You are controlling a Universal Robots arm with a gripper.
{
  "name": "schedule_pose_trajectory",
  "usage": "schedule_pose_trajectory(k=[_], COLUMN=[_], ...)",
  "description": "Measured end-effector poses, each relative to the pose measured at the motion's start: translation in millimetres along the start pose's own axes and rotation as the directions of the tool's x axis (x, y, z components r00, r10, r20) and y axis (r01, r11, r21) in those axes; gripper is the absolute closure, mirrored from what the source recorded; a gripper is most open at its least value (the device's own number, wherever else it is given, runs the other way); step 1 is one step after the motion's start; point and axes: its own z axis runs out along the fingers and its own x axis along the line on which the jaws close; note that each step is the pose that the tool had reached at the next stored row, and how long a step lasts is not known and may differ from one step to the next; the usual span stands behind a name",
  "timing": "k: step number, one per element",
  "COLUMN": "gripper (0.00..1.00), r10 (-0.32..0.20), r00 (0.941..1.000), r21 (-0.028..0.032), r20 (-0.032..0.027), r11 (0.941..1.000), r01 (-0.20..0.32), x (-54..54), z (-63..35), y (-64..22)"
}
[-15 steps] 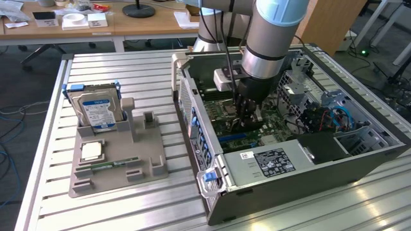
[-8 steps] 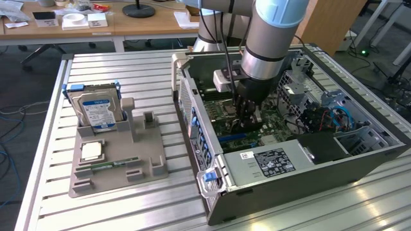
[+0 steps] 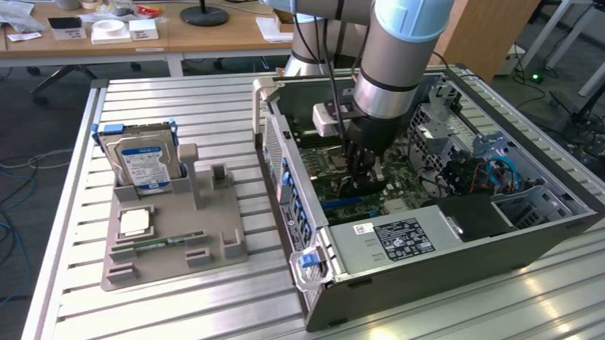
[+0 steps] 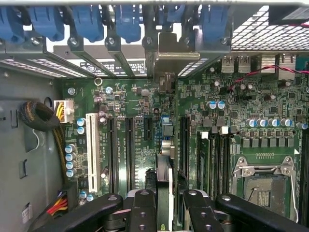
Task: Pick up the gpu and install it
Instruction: 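Insert the gpu into the slot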
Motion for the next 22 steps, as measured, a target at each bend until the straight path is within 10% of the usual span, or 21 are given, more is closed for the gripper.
schedule_pose_trajectory(k=[22], gripper=[0.74], r10=[0.038], r00=[0.9993], r21=[0.0010], r20=[-0.0027], r11=[0.9993], r01=[-0.038], x=[1.2], z=[1.9], y=[4.7])
